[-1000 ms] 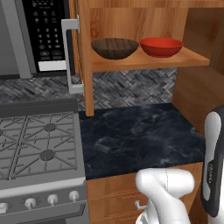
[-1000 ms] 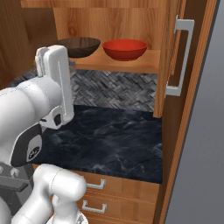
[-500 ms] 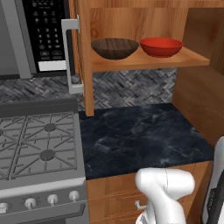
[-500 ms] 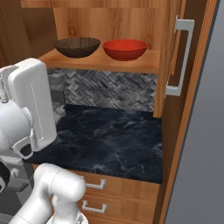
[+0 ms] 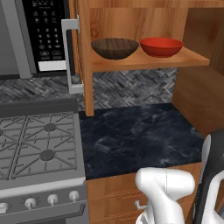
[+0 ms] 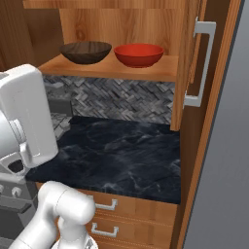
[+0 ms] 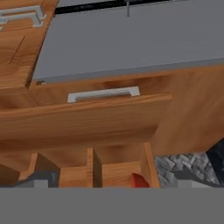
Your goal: Open the cabinet. Pick the bowls from the counter and place them in the cabinet. Then close the cabinet.
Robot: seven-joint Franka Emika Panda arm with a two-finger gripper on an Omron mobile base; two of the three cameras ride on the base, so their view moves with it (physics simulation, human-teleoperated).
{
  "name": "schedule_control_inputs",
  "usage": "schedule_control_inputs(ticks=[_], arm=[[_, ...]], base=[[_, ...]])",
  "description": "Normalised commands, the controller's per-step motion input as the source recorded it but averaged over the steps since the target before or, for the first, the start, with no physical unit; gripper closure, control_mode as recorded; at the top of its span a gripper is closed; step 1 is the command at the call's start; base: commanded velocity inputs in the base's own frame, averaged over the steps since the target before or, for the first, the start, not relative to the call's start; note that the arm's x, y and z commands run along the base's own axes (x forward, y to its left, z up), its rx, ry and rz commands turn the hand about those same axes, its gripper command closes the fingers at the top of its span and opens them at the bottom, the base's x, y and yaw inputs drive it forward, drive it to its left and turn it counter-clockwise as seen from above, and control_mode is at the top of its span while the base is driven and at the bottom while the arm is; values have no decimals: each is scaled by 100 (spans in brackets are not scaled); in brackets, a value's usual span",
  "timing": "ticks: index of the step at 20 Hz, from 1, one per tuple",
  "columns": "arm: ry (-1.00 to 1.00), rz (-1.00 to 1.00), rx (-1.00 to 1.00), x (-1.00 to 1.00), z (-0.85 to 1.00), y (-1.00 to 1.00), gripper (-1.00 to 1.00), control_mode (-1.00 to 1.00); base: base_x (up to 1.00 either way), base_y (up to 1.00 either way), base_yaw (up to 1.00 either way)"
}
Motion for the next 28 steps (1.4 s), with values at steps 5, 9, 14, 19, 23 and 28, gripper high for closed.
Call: schedule_control_inputs(ticks=[5, 9, 14, 19, 23, 28], arm=[[0, -1, 1, -1, 8, -9, -100, -100], [1, -8, 3, -17, 4, -23, -100, -100], [18, -25, 1, -24, 0, -26, -100, -100], [22, -17, 0, 0, 3, -17, -100, -100], [1, 7, 4, 0, 1, -12, -100, -100], [0, 13, 8, 0, 0, -26, -100, -100]], base=[[0, 0, 0], [0, 0, 0], [0, 0, 0], [0, 0, 0], [0, 0, 0], [0, 0, 0]])
